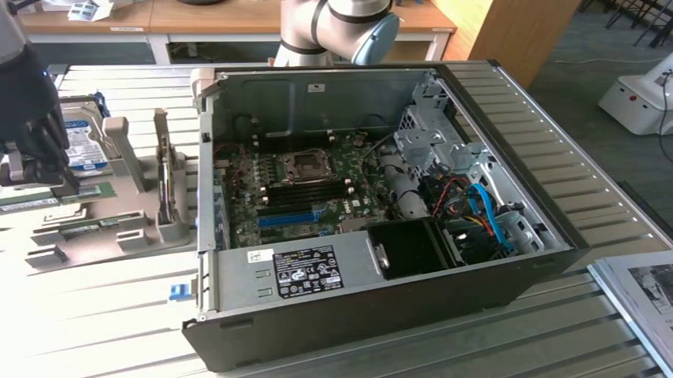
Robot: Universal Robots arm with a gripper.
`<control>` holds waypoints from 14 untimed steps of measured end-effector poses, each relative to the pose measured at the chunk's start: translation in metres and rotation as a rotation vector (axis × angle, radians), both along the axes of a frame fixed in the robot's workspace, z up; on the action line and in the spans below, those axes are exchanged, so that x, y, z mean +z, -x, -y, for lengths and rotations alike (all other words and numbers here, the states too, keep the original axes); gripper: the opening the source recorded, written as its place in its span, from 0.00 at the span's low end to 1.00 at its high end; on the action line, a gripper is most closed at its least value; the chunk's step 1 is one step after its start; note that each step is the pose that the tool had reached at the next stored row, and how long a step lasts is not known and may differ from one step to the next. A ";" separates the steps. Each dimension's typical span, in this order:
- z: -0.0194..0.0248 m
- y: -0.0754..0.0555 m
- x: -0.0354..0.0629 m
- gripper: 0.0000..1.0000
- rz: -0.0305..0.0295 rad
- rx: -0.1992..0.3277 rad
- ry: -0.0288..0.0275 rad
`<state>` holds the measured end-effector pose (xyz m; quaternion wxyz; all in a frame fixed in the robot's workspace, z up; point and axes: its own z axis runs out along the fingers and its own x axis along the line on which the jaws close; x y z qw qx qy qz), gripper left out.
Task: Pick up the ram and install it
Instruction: 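Pick up the ram and move it above insertion slot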
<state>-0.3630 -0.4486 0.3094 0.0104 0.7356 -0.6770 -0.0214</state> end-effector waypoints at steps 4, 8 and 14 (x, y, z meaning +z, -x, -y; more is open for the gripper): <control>0.0000 0.000 0.0084 0.12 0.0000 -0.002 -0.0001; 0.0000 0.000 0.0163 0.12 0.0000 -0.004 0.0000; 0.0000 0.000 0.0264 0.12 0.0000 -0.008 0.0000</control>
